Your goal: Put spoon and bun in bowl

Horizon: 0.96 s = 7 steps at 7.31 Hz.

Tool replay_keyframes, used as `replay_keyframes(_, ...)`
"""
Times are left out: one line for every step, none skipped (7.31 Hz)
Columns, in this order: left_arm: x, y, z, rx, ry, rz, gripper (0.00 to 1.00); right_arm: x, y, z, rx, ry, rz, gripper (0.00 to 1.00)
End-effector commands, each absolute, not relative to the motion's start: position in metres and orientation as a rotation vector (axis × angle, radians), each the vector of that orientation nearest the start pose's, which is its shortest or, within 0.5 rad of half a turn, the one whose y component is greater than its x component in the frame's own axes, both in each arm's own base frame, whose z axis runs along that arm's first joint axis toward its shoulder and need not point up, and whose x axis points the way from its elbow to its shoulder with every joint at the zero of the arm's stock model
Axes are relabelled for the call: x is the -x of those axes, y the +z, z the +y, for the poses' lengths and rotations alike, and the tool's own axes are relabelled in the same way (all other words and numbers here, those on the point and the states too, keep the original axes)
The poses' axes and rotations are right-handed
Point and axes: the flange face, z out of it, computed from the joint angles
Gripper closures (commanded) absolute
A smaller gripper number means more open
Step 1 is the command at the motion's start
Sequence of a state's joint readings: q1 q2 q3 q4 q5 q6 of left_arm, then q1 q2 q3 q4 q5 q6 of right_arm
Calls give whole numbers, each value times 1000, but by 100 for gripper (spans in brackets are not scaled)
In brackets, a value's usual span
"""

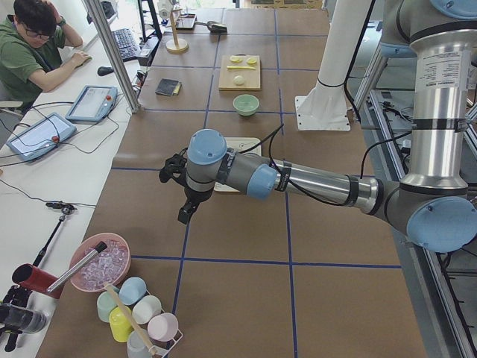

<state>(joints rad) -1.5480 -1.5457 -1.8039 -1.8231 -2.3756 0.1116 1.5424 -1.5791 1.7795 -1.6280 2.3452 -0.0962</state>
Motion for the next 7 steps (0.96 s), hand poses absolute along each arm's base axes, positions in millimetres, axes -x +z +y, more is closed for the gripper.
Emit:
replay_keyframes(50,488,-500,-766,430,737,0,-46,553,-499,-228,-192,-793,0)
replay_keyframes(35,483,-496,-771,479,841,0,-43,559,-496,-212,-185,-831,0)
replay_keyframes(14,475,-491,-686,413,992,0,-43,558,-496,-224,-191,-834,0)
replay_keyframes(-14,450,-498,-663,379,1051,0,-43,566,-488,-239,-197,-835,0)
replay_keyframes(-42,426,-494,-682,405,1053,0,-43,570,-485,-263,-208,-833,0)
replay_keyframes(-85,397,-488,-773,405,947,0,-43,567,-485,-273,-201,-839,0)
replay_keyframes(-149,385,-484,-726,367,959,0,-42,566,-484,-269,-199,-864,0)
